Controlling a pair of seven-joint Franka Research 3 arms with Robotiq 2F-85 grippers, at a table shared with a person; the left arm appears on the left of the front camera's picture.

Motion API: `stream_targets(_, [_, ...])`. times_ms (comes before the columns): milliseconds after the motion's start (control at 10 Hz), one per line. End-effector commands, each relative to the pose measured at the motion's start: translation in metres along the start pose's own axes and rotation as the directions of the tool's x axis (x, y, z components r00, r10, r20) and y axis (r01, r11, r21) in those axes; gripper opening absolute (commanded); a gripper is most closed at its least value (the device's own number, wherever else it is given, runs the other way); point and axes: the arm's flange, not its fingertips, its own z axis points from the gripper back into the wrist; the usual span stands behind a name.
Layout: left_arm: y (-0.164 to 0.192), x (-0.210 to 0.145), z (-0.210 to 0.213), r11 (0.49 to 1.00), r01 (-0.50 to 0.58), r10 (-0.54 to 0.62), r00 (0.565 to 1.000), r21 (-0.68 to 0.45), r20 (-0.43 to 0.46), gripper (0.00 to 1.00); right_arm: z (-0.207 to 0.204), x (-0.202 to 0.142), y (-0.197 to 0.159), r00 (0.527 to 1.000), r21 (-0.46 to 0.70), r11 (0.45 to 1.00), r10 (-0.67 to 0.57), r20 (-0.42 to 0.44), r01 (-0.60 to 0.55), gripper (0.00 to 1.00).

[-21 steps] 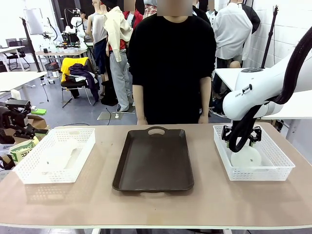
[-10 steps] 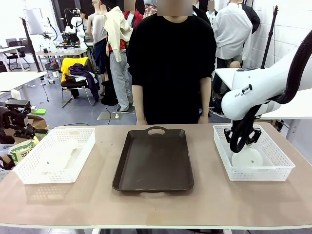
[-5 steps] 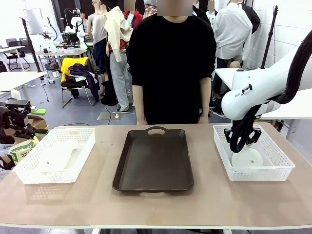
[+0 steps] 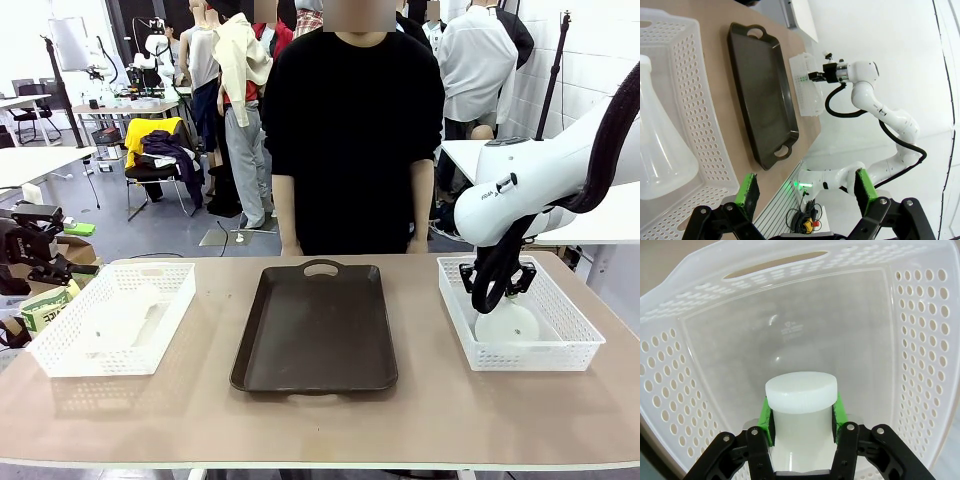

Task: Prepare the laboratory tools.
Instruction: While moving the picked Big flask to the Handle tray indicated by the person, stop as directed by the person.

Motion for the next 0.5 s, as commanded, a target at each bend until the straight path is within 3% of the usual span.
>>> stream_targets(0, [-0.0012, -0.0004, 0.0016, 1.000, 0.002, -0.002, 1.000, 0.000, 0.004, 1.00, 0.0004, 0.0005, 0.0004, 1.000, 0.006, 1.000, 0.007, 0.007, -0.007, 0.00])
stream_targets(400, [-0.0012, -0.0004, 0.0016, 1.000, 0.002, -0.002, 1.000, 0.000, 0.004, 1.00, 0.0004, 0.0005, 0.0004, 1.000, 0.006, 1.000, 0.007, 0.007, -0.007, 0.00])
